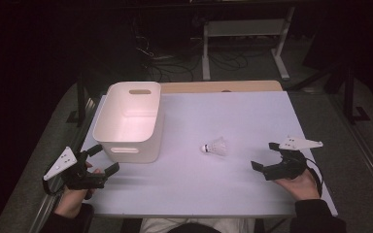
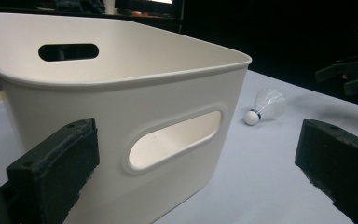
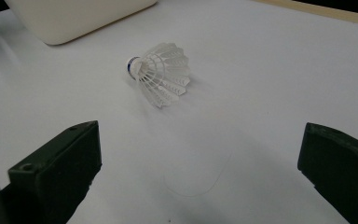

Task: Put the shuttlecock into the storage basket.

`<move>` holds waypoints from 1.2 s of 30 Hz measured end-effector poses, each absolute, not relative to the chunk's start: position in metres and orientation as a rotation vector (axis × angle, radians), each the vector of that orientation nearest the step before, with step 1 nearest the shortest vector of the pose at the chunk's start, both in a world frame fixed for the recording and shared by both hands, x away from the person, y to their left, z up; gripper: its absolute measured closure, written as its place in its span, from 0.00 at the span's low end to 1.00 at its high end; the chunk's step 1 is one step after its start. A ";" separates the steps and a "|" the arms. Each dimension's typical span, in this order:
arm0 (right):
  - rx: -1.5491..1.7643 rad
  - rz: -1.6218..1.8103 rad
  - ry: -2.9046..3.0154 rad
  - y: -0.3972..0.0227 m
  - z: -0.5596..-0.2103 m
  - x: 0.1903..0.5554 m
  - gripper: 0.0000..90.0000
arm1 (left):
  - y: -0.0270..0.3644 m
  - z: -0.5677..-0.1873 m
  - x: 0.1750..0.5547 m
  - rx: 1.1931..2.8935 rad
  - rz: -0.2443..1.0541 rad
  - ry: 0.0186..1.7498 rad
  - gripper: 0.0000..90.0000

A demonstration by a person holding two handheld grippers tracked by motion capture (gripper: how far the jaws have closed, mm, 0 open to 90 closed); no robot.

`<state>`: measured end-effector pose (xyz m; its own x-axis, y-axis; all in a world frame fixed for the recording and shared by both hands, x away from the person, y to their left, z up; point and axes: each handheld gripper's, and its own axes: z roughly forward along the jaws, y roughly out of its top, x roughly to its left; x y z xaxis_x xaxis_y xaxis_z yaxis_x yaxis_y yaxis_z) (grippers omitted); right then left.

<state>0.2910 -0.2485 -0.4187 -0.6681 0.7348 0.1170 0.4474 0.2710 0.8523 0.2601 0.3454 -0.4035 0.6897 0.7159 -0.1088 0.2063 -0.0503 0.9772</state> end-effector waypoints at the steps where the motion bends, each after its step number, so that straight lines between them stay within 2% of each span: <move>1: 1.083 1.351 2.245 -0.249 -0.419 0.291 0.00 | 0.345 -0.403 0.260 1.604 0.488 0.769 0.00; 36: 1.072 1.350 2.271 -0.244 -0.415 0.292 0.00 | 0.345 -0.404 0.259 1.610 0.478 0.760 0.00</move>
